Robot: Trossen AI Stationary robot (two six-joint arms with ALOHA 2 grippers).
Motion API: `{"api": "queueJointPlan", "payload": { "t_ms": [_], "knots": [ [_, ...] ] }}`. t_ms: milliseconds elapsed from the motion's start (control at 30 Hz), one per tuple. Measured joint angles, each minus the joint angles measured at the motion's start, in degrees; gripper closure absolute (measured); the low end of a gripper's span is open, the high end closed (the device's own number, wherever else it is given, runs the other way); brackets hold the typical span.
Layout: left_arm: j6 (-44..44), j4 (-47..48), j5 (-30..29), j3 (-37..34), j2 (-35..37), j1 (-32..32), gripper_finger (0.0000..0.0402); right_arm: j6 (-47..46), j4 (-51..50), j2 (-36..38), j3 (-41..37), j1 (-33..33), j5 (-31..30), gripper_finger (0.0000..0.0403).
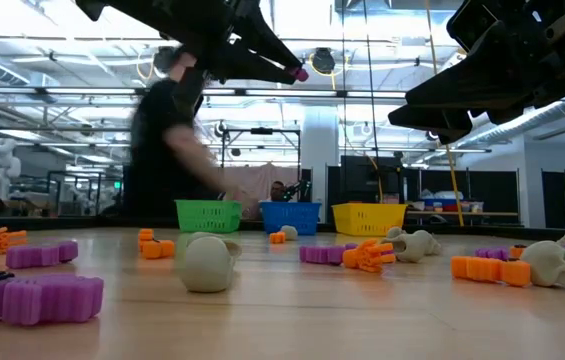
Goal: Sort Halloween decoration
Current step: Put the purple skeleton toy into the blue bin
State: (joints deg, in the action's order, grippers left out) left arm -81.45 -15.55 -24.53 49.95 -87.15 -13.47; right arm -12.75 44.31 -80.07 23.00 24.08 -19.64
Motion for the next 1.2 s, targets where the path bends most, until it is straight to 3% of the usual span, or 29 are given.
{"api": "queueJointPlan", "payload": {
  "t_ms": [167, 267, 967, 1200],
  "knots": [
    [0.2, 0.0, 0.0, 0.0, 0.0, 0.0, 0.0343, 0.0, 0.0, 0.0, 0.0, 0.0, 0.0, 0.0222],
    [4.6, 0.0, 0.0, 0.0, 0.0, 0.0, 0.0343, 0.0, 0.0, 0.0, 0.0, 0.0, 0.0, 0.0222],
    [46.5, 0.0, 0.3, 0.0, 0.0, -0.1, 0.0343, 0.0, 0.0, 0.0, 0.0, 0.0, 0.0, 0.0222],
    [66.6, 0.0, 0.3, 0.0, 0.0, -0.1, 0.0343, 0.0, 0.0, 0.0, 0.0, 0.0, 0.0, 0.0222]
  ]
}}
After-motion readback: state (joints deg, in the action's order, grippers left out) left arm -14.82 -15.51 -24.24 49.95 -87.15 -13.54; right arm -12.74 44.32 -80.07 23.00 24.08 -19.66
